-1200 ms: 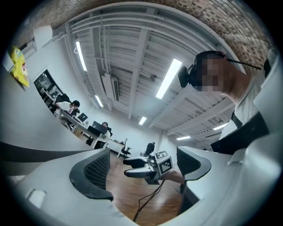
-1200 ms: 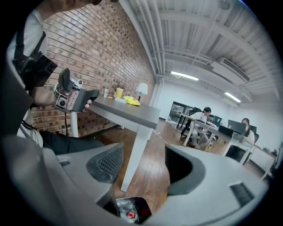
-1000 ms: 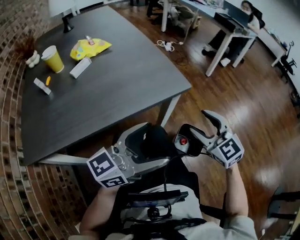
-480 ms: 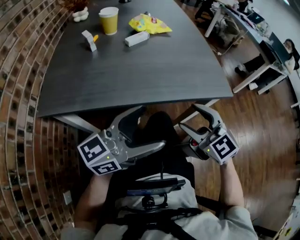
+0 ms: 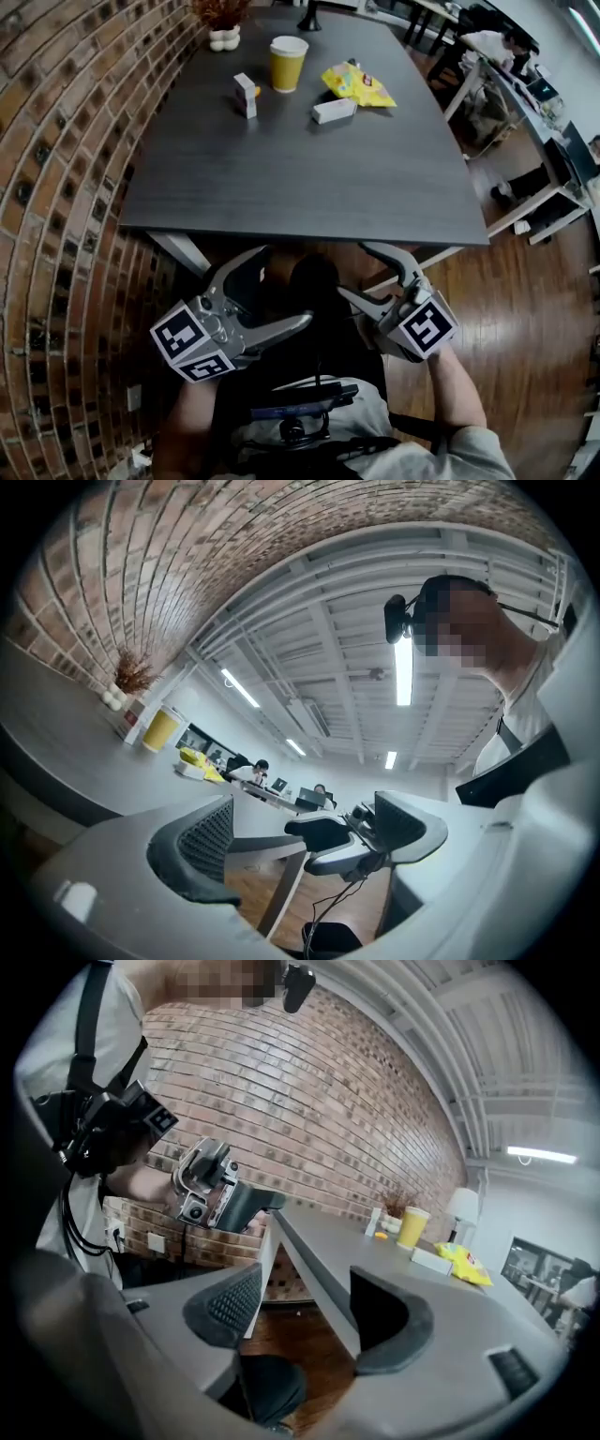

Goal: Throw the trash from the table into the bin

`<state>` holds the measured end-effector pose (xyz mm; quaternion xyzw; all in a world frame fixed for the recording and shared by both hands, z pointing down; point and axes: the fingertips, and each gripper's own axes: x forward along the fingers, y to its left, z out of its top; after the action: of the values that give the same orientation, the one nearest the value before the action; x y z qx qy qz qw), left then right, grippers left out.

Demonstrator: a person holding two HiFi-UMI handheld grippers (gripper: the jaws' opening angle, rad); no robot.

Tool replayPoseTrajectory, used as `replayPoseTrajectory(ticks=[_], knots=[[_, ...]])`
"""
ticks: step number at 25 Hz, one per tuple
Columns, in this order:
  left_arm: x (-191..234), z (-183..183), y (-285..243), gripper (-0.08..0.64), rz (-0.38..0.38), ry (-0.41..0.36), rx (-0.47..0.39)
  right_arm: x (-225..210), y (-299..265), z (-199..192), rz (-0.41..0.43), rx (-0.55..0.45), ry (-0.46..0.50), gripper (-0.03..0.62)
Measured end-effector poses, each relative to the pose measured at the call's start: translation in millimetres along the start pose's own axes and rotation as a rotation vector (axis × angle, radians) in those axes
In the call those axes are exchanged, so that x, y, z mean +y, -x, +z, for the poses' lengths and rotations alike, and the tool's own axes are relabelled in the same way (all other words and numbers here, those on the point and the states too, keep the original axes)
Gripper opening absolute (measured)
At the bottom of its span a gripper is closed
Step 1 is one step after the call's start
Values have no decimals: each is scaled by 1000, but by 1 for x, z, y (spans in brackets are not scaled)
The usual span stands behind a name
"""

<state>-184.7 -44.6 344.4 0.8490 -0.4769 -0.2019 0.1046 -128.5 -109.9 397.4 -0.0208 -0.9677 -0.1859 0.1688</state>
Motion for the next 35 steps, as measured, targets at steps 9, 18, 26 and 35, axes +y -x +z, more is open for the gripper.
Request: replayPoseTrajectory(ticks=[9, 18, 26, 35], knots=[[15, 17, 22, 457, 60, -14, -48, 6, -17, 24, 19, -49, 27, 288], [24, 27, 28, 457, 82, -9, -81, -46, -33, 54, -66, -45, 7, 288], [32, 33, 31, 453, 90, 2, -116, -137, -122, 87, -79, -36, -70, 288], [34, 34, 29, 451, 80, 22, -135, -204, -277, 69, -102, 126, -291, 288]])
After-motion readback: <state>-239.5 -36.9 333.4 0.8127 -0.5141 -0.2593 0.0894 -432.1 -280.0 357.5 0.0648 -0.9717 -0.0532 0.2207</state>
